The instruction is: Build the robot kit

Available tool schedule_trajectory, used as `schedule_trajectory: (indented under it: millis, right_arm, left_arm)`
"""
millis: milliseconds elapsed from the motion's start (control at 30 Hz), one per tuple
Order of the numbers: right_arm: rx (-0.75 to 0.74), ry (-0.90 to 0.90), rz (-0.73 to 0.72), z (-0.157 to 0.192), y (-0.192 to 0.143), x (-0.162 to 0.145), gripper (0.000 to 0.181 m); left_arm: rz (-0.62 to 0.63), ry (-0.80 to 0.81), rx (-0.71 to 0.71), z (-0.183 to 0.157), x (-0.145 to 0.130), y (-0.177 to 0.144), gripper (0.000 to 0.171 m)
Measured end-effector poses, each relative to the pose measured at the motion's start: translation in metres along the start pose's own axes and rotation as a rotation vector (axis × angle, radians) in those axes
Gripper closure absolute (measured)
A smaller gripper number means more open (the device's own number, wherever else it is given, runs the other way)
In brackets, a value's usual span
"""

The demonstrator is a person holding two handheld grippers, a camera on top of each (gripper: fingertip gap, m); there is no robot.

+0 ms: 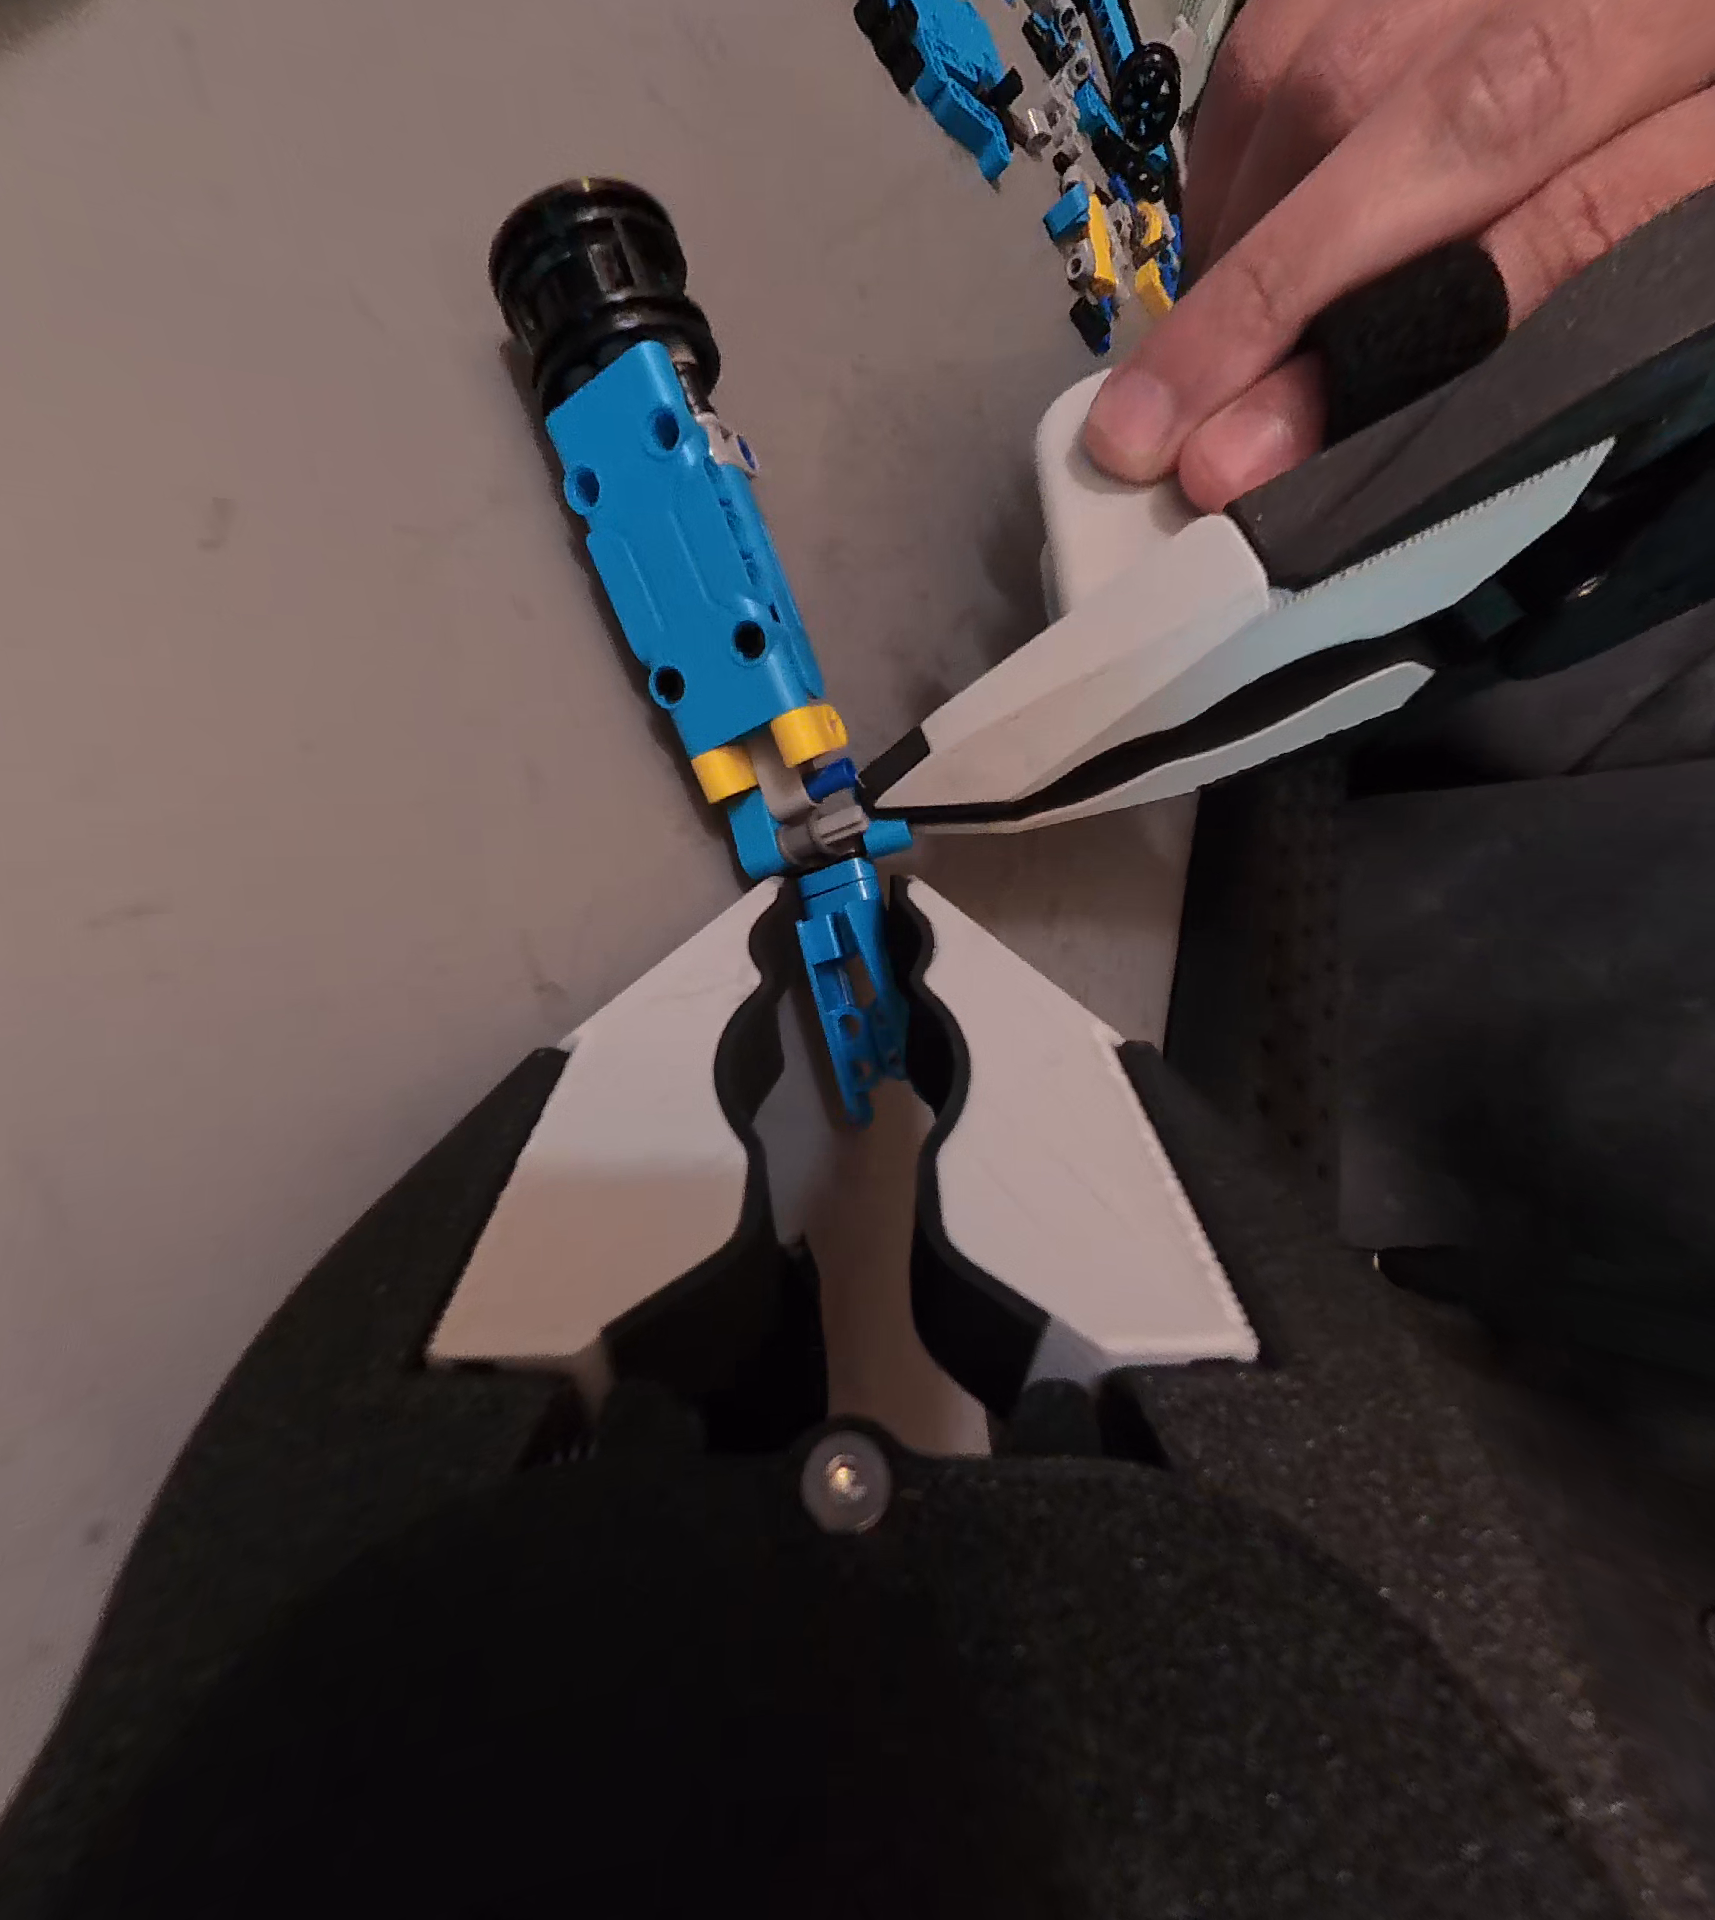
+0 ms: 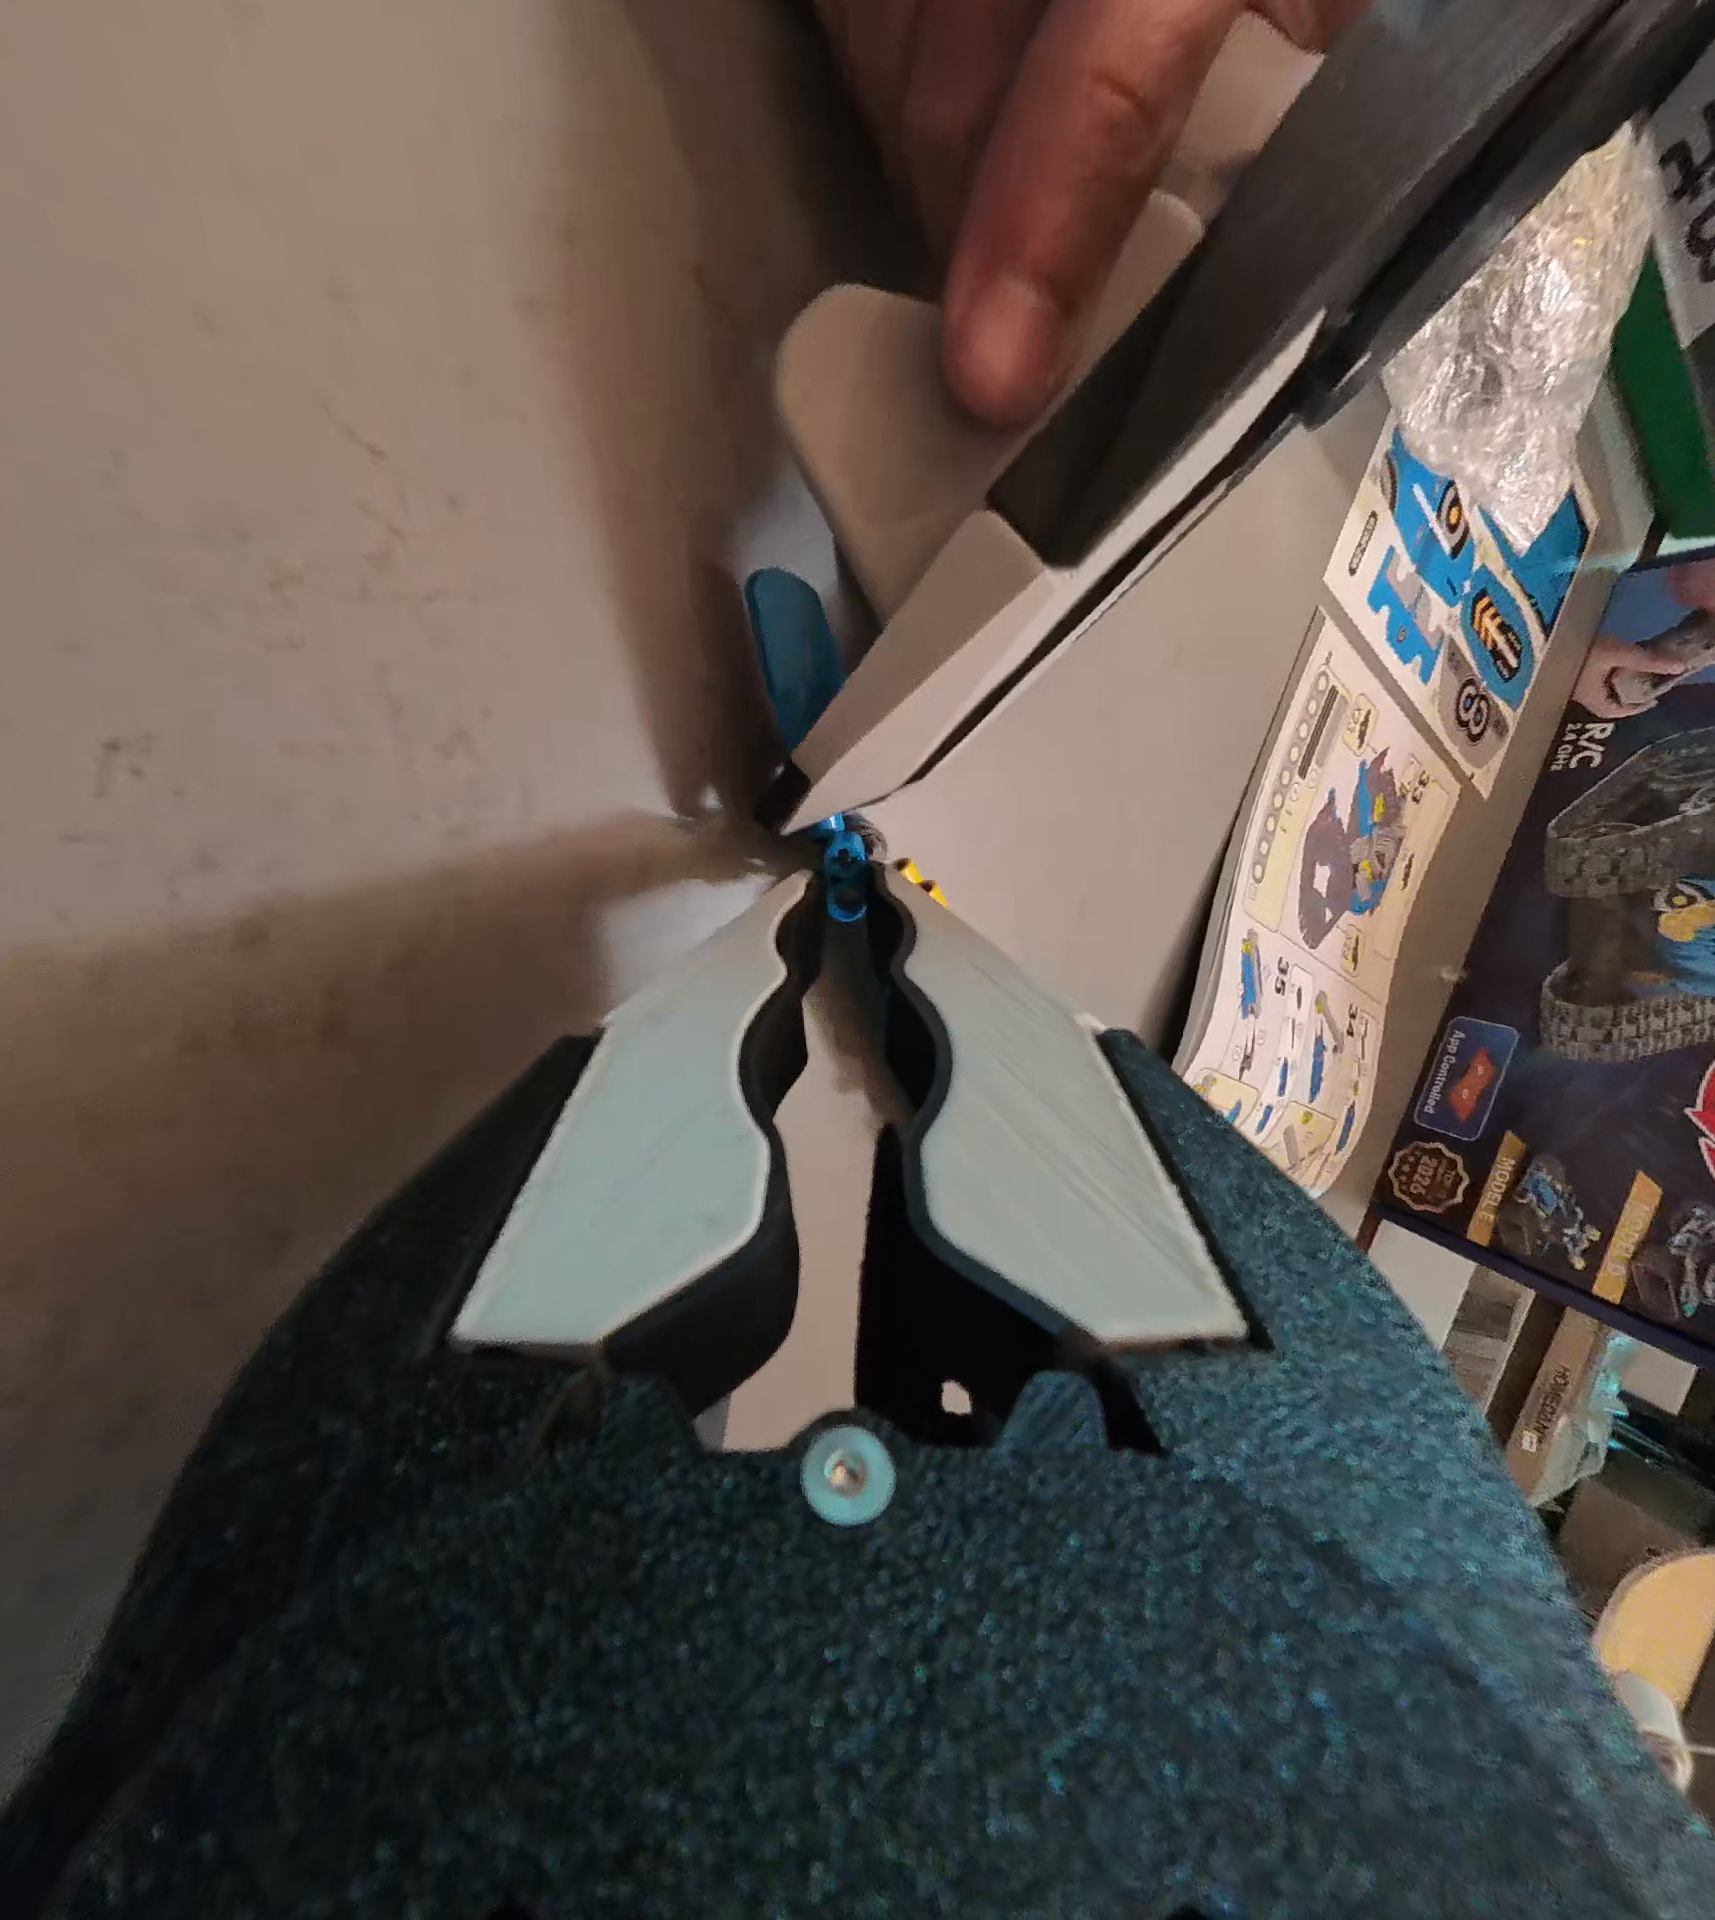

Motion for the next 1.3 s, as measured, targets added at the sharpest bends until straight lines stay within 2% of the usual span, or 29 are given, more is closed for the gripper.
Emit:
schedule_trajectory:
  millis: [333, 600, 1033, 1133, 1300]
  right_arm:
    - [0.005, -0.031, 0.026, -0.007, -0.005, 0.0, 0.174]
    - [0.079, -0.042, 0.035, -0.012, -0.001, 0.001, 0.174]
    - [0.414, -0.016, 0.208, -0.035, 0.011, 0.012, 0.175]
    - [0.409, -0.034, 0.256, -0.035, 0.014, 0.015, 0.175]
    - [0.31, -0.057, 0.279, -0.027, 0.013, 0.017, 0.175]
  left_arm:
    - [-0.001, 0.0, 0.007, 0.001, 0.0, 0.0, 0.156]
    - [0.004, -0.005, -0.001, 0.001, 0.001, 0.0, 0.156]
    - [0.008, -0.034, -0.015, 0.003, 0.002, 0.0, 0.156]
    - [0.006, -0.047, -0.02, 0.003, 0.002, -0.001, 0.157]
    - [0.006, -0.047, -0.017, 0.003, 0.002, 0.0, 0.157]
Point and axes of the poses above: each gripper's, where its closed fingertips meet, y out along the fingers, x out of its top, z = x × y across the jaws, the point moved 8 cm from there along -y, back along the fingers, and after that the axes turned 8 degrees about -z, right-handed, at the moved point
